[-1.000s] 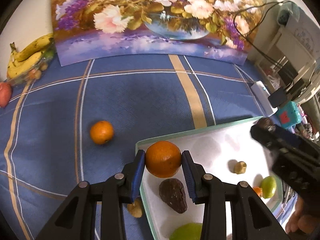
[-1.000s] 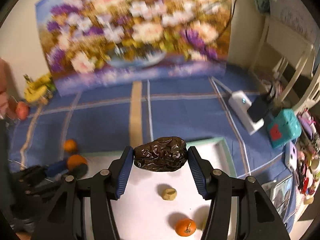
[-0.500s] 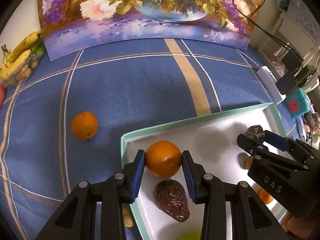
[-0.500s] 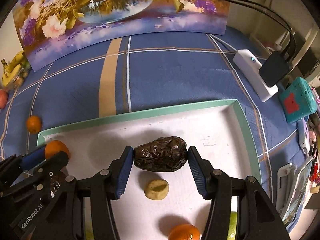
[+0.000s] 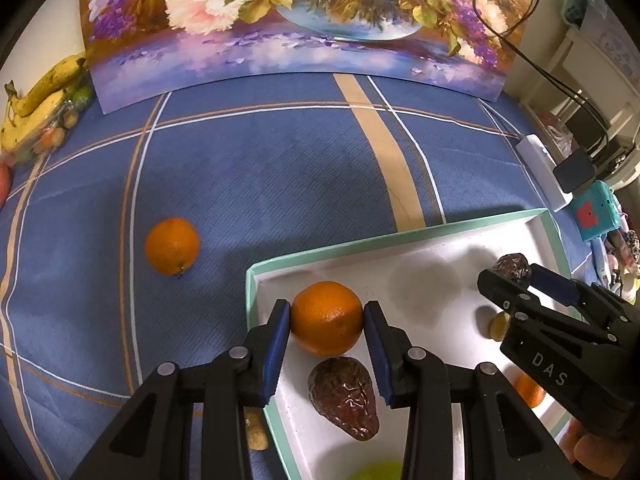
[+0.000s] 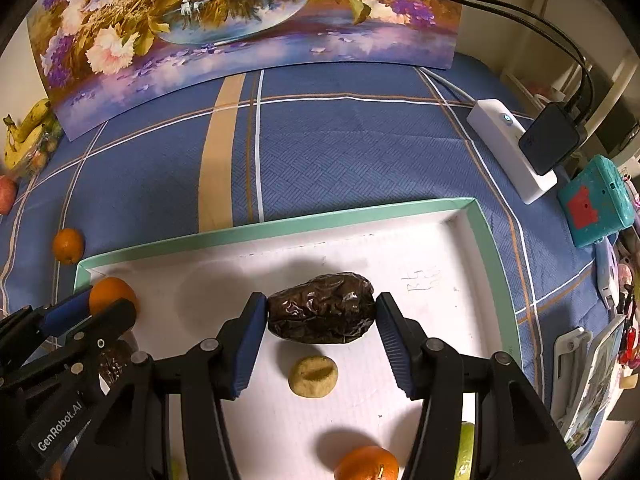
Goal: Organize fruits
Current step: 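Carry the date over the tray with the right tool while the left tool releases the orange there, then open the right tool to drop the dark date while the left tool moves off the tray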
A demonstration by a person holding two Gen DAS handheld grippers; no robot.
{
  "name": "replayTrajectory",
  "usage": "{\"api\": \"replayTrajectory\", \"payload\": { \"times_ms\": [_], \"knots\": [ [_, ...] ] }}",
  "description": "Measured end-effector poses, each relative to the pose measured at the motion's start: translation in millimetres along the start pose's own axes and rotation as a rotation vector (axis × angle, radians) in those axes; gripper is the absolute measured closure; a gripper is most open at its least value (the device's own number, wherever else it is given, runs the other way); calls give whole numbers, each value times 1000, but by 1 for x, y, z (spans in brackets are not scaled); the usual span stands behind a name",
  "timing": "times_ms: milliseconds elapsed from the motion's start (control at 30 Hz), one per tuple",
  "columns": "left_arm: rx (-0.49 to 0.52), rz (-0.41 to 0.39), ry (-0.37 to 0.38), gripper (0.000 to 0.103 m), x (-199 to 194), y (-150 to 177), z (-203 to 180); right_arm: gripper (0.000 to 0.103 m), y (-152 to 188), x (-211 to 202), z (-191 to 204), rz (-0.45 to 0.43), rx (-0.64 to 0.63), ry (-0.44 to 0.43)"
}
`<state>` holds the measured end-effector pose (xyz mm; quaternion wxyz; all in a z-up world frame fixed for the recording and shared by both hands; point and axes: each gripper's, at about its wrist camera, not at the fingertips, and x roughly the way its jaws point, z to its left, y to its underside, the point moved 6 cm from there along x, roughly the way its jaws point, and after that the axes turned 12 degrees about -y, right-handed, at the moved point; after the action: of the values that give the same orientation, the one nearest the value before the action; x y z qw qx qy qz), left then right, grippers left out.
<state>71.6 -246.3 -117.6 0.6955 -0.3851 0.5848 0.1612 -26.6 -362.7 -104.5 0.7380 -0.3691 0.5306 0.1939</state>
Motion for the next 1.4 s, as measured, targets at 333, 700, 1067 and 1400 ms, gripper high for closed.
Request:
{"api": "replayTrajectory", "payload": {
  "times_ms": [333, 700, 1067, 1400],
  "knots": [
    [-16, -38, 42, 55, -29, -9, 3, 45, -11, -22, -1, -44, -9, 18],
    [-74, -138, 14, 55, -76, -30, 35, 45, -28, -78, 8, -174, -40, 22],
    [-138, -144, -27, 55, -83, -31, 70, 45, -29, -80, 14, -172, -50, 16],
    [-158, -119, -52, 46, -75, -27, 79, 45, -26, -68, 18, -137, -66, 14]
  ]
}}
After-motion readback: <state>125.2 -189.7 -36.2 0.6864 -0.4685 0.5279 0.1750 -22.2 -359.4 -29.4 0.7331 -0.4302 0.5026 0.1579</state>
